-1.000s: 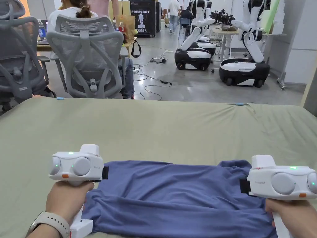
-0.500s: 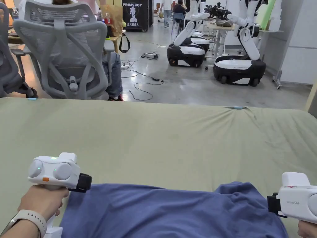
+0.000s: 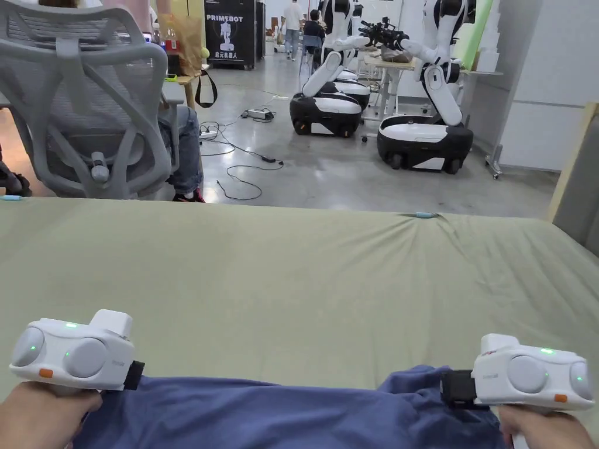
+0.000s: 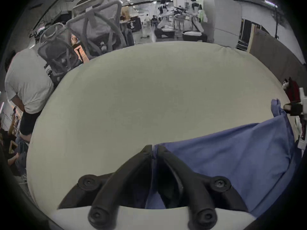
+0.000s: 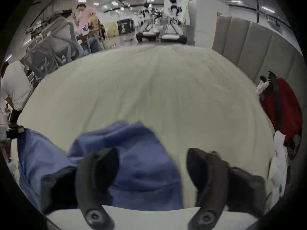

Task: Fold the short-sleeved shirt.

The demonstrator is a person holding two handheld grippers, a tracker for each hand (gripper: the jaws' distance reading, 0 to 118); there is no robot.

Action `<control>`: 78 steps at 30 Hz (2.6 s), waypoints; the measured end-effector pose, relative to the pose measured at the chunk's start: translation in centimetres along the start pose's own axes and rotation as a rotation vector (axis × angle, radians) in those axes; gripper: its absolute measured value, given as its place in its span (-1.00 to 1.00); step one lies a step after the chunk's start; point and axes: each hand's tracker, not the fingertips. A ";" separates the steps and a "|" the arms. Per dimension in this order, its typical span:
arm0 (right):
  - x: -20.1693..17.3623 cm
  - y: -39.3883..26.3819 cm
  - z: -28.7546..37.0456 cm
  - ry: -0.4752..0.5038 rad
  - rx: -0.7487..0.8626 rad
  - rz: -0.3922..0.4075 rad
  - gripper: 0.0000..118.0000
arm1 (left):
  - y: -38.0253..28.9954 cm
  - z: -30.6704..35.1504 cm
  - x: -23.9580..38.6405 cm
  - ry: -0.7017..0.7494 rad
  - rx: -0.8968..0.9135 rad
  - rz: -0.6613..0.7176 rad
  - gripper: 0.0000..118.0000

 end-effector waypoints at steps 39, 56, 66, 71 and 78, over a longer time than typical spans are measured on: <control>-6.4 -16.2 25.5 0.117 0.333 0.027 0.88 | -15.7 22.5 -0.6 -0.023 0.285 0.131 0.50; -13.9 -16.8 25.0 0.139 0.274 0.203 -1.00 | -18.3 18.1 -6.2 -0.117 0.134 0.346 -0.47; -15.2 -17.4 23.0 0.141 0.211 0.222 -1.00 | -26.8 8.1 -12.5 -0.710 0.041 1.043 0.76; -14.5 -17.6 23.2 0.144 0.210 0.195 -1.00 | -24.8 5.9 -9.6 -0.827 0.042 1.080 0.20; -14.6 -17.6 23.5 0.173 0.217 0.193 -1.00 | -22.1 9.7 -7.7 -0.387 0.097 0.644 -0.85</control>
